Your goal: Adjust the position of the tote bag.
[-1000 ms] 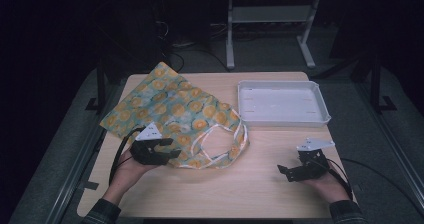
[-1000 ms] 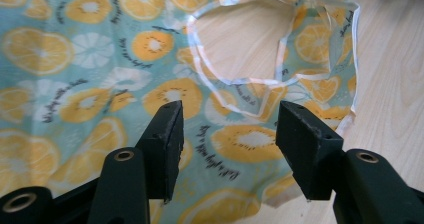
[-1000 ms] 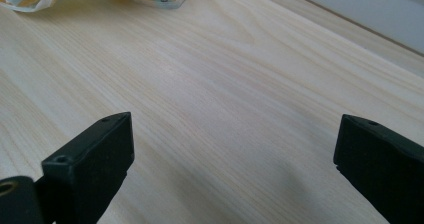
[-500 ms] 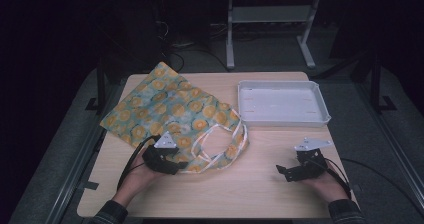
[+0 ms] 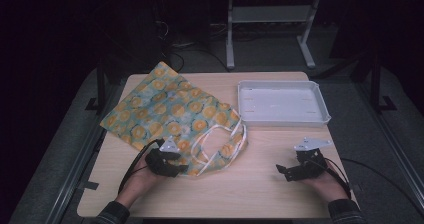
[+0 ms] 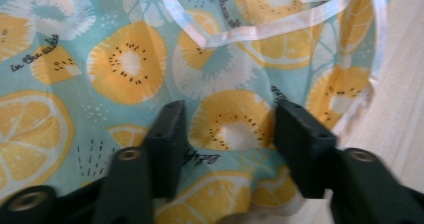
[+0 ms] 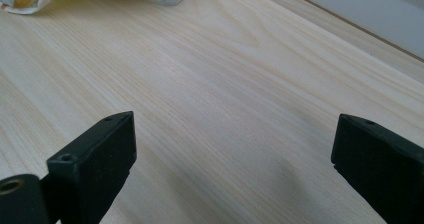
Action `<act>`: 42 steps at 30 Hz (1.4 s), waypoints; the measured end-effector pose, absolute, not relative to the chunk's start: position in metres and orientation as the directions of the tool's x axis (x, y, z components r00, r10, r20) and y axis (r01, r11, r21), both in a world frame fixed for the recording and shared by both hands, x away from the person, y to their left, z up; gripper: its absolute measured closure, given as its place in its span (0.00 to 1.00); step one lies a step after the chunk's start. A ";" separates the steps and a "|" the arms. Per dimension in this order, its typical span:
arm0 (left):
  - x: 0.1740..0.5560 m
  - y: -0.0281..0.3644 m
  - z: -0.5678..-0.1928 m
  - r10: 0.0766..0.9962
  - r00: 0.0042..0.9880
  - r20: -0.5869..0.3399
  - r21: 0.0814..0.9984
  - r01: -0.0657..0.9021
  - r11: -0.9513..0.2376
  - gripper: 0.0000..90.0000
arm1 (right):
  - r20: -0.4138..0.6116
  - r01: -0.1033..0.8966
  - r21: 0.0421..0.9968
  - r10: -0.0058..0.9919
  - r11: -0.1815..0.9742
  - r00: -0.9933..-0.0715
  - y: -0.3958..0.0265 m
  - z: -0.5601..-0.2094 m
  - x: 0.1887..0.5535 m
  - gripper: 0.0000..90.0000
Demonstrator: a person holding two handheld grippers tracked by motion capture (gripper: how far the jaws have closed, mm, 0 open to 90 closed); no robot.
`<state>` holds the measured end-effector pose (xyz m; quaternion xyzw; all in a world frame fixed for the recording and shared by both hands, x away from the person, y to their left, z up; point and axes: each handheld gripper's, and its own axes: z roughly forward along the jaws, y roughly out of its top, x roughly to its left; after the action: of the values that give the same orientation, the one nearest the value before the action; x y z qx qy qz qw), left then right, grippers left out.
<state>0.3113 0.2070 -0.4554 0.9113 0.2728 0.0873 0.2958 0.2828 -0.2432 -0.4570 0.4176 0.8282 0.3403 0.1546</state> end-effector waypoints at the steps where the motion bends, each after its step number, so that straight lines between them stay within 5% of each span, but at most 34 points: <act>1: 0.310 0.206 -0.454 0.550 0.835 -0.006 0.585 0.449 -0.675 0.62 | 0.028 0.587 0.692 0.798 0.419 -0.603 -0.243 -0.457 0.283 0.04; 7: 0.310 0.206 -0.453 0.530 0.848 -0.001 0.578 0.433 -0.692 0.93 | 0.026 0.587 0.691 0.798 0.421 -0.603 -0.243 -0.457 0.283 0.04; 9: 0.309 0.206 -0.453 0.523 0.853 0.001 0.578 0.426 -0.696 0.96 | 0.024 0.585 0.691 0.796 0.424 -0.605 -0.243 -0.457 0.283 0.04; 27: 0.294 0.222 -0.447 0.479 0.871 -0.109 0.556 0.453 -0.697 0.99 | -0.002 0.564 0.687 0.776 0.459 -0.630 -0.236 -0.455 0.286 0.05; 42: 0.266 0.253 -0.446 0.530 0.836 -0.144 0.543 0.514 -0.664 0.99 | -0.023 0.529 0.680 0.735 0.508 -0.677 -0.220 -0.449 0.295 0.05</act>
<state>0.2665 0.2531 -0.4462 0.9119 0.2861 0.0130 0.2938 0.2954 -0.2198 -0.4489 0.3699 0.8541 0.3304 0.1563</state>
